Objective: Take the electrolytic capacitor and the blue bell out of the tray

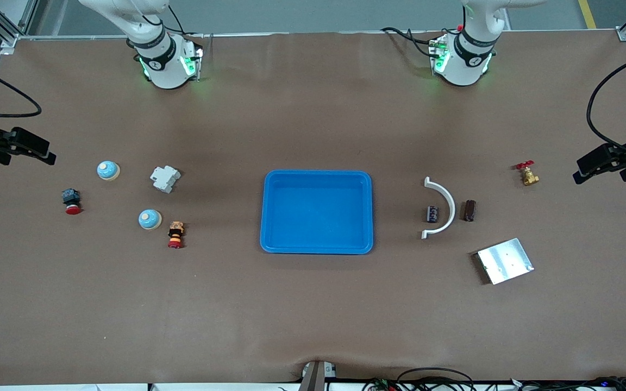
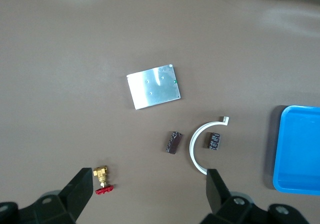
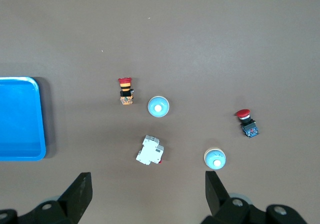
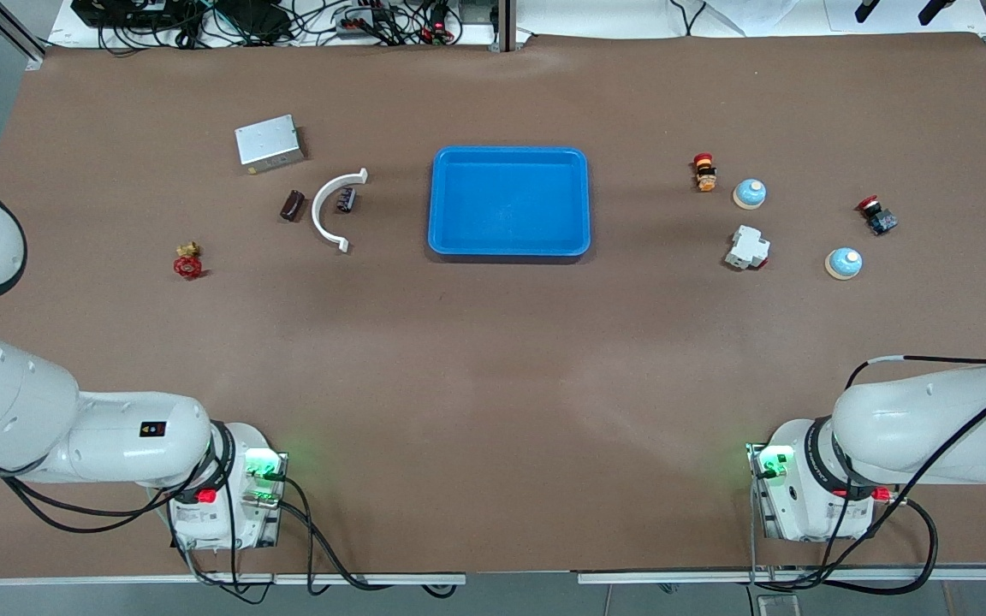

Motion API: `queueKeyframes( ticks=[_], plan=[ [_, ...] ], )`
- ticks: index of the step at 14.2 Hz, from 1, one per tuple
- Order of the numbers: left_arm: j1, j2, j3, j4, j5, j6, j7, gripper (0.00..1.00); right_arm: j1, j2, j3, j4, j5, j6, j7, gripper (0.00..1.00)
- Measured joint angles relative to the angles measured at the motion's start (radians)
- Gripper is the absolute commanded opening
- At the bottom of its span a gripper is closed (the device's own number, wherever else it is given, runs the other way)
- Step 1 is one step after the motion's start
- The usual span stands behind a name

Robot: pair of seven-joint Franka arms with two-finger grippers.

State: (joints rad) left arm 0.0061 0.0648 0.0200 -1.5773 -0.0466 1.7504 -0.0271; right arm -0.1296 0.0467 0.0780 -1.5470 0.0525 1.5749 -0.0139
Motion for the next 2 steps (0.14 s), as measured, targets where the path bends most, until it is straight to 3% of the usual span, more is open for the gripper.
queueKeyframes(
  ticks=[2],
  plan=[
    [-0.001,0.000,-0.001,0.000,0.000,0.000,0.000,1.00,0.000,0.000,0.000,0.000,0.000,0.000,0.000,1.00]
  ],
)
